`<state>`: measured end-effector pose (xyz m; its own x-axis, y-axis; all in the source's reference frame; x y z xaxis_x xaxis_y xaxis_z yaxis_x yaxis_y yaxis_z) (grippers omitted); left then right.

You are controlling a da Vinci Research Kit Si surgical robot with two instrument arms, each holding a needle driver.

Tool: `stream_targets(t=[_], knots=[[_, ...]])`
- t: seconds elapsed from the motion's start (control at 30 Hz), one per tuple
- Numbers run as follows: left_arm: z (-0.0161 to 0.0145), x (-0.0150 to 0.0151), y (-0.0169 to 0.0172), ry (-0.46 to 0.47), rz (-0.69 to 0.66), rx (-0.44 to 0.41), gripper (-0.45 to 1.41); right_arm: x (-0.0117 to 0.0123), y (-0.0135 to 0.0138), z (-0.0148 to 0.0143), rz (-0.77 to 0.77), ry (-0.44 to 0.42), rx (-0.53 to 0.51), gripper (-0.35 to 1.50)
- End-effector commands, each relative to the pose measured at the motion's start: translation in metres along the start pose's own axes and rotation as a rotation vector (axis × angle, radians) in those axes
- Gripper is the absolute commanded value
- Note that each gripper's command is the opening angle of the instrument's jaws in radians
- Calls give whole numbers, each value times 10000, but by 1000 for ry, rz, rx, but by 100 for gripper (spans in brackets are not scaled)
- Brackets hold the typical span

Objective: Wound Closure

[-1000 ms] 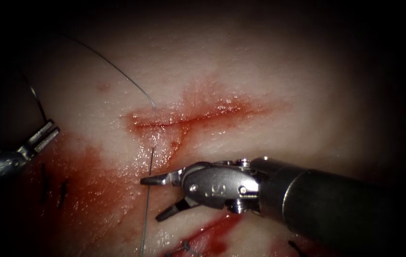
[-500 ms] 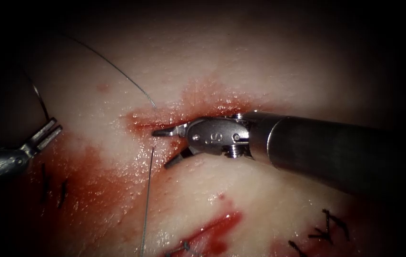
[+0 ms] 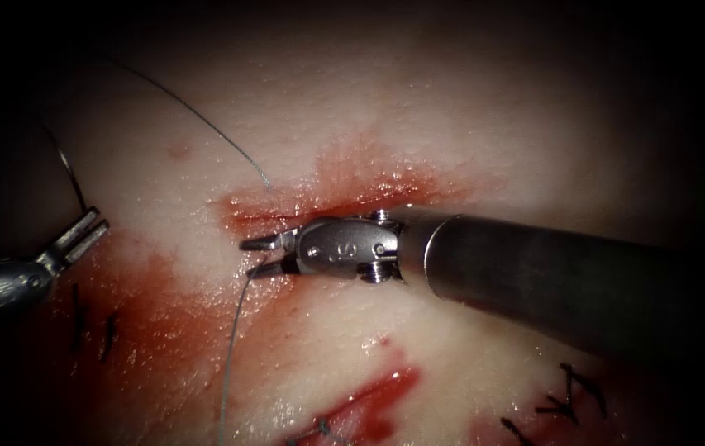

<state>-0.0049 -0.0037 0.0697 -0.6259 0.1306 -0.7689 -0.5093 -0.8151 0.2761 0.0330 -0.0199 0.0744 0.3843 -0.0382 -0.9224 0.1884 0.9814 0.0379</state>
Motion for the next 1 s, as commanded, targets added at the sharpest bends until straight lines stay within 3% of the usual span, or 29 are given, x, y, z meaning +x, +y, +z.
stream_targets(t=[0.03,0.3,0.5,0.73,1.0], knots=[[9,0,-1,0,3,1,-45,-2,5,7,-7,-16,6,-35],[8,-1,1,0,4,2,-45,6,-14,-10,-14,-28,8,-35],[9,-2,2,1,-1,4,-45,31,-57,-26,-4,-13,58,-35],[9,-2,4,-1,1,4,-45,90,-122,-44,10,17,145,-35],[11,-2,7,-5,5,4,-45,158,-172,-41,-1,70,300,-35]])
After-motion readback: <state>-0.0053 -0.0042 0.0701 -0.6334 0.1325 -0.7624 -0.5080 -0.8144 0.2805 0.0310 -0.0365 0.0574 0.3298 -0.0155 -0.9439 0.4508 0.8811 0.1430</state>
